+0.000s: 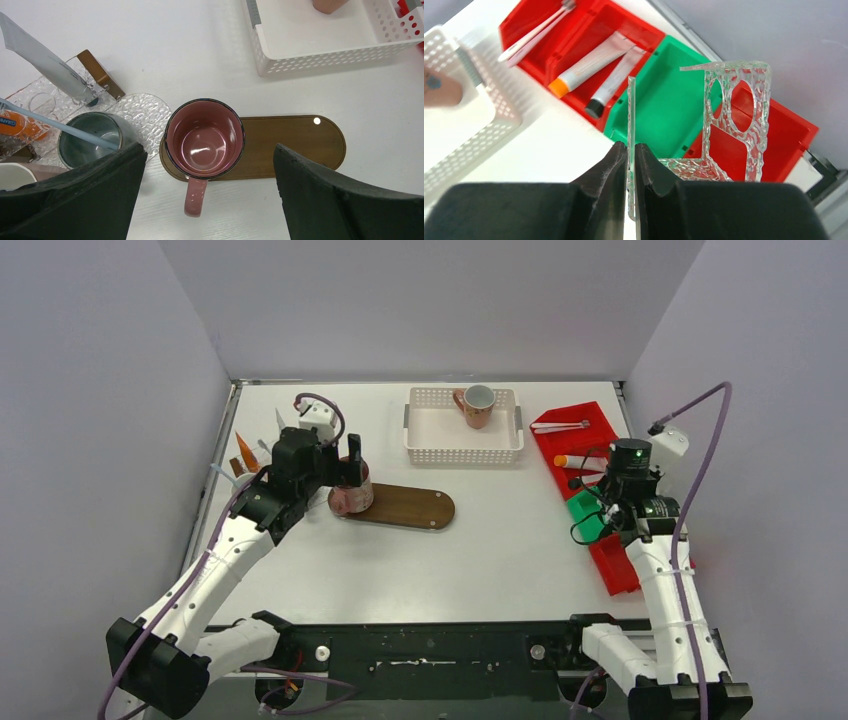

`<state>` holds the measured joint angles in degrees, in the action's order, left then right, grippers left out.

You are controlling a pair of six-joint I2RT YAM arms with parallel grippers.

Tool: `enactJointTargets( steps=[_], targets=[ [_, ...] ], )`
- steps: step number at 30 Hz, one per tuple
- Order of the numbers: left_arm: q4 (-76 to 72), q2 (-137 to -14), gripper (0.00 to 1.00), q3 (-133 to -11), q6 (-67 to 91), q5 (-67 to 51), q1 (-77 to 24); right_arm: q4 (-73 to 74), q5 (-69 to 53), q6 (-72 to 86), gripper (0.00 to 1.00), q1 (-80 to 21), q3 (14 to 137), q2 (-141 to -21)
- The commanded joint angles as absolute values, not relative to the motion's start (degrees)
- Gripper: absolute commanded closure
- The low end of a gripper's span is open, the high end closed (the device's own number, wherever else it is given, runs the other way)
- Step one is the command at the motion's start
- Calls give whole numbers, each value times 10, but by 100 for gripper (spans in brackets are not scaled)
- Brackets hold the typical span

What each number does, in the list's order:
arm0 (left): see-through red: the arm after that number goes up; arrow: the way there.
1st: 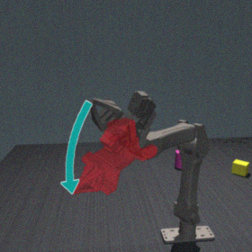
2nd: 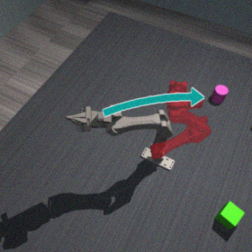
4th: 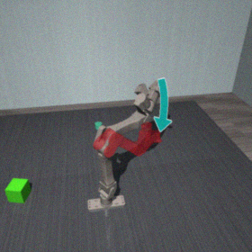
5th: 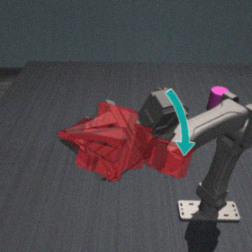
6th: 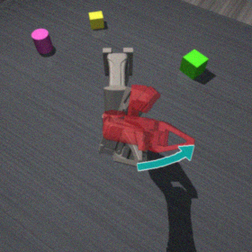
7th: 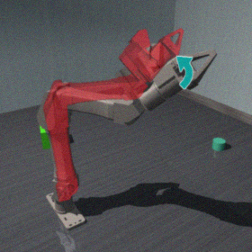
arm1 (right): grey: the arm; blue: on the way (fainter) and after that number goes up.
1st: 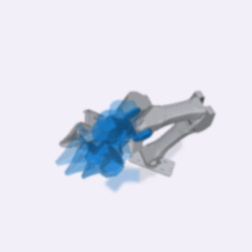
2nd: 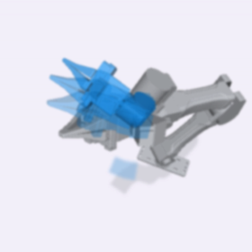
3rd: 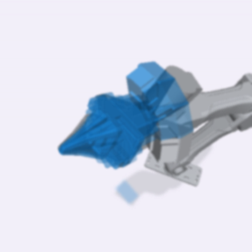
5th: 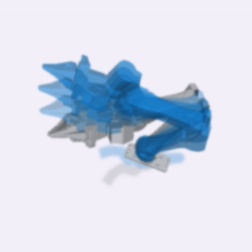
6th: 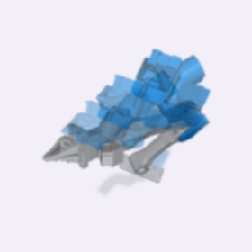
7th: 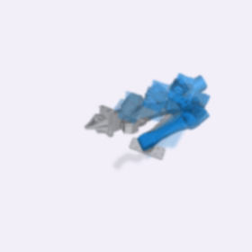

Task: Prepare toiletry sets of a toothbrush and toothpaste on the tray
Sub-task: Pick up the toothpaste holder from the storage box.

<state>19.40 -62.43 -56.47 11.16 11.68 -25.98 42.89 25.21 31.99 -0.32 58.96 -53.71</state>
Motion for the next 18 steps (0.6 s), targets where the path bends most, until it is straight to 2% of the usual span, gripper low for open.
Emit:
enactJointTargets(
  steps=[1, 9, 18],
  targets=[
    [158, -623, 3, -562, 116, 94, -251, 361, 257, 256, 100, -64, 596, -528],
    [151, -623, 3, -561, 127, 55, -231, 223, 205, 150, 100, -200, 525, -507],
    [144, -622, 3, -559, 127, 25, -223, 109, 164, -38, 100, -347, 467, -518]
  ],
)
